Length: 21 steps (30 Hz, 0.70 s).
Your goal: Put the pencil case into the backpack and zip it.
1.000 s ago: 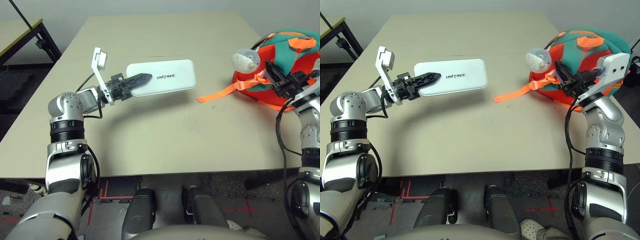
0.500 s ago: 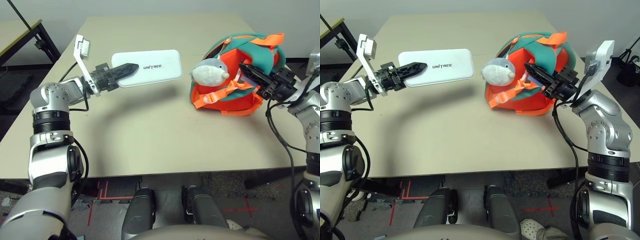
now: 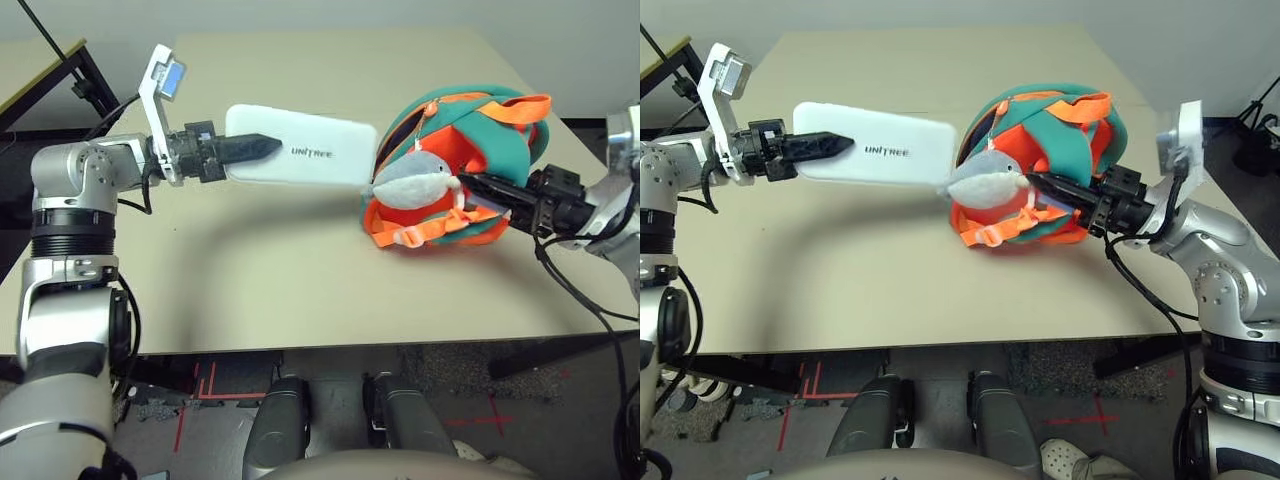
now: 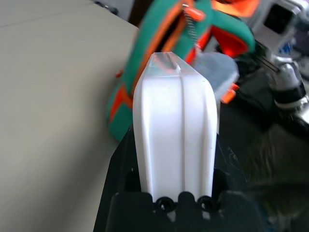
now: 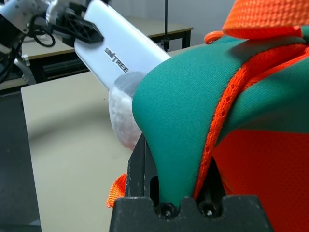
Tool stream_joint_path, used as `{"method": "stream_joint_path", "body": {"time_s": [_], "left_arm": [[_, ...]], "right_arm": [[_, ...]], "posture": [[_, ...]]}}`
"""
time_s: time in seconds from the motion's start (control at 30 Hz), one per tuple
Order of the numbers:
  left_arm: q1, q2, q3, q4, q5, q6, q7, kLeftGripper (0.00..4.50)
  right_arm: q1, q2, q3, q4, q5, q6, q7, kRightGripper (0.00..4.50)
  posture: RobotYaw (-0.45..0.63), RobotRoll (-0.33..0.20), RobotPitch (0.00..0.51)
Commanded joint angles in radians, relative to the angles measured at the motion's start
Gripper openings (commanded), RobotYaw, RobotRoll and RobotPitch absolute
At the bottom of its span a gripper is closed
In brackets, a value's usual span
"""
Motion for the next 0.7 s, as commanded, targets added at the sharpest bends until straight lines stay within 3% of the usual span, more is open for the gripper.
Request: {"method": "stream_joint_path", "body": {"time_s": [0.03,0.37,0.7], "left_arm": [[-0.055,0.012,-0.033,-0.042,0.042,-0.073,-0.026,1.31],[-0.195,-0.088,-0.099,0.086,0.200,-0.337,-0.030,1.31],[-0.211,-0.201,-0.145,0.187,0.299,-0.487,-0.036,1.31]], "right_arm": [[0.001,0.006,0.028,-0.017,-0.001,-0.010,0.021,0.10],[0.005,0.012,0.025,-0.041,0.001,-0.012,0.001,0.10],[0.017,-0.001,0.009,-0.059,-0.001,-0.012,-0.017,0.10]], "posture": [[0.11,0.000,0.071],[0.08,0.000,0.063],[0.05,0.000,0.052]]}}
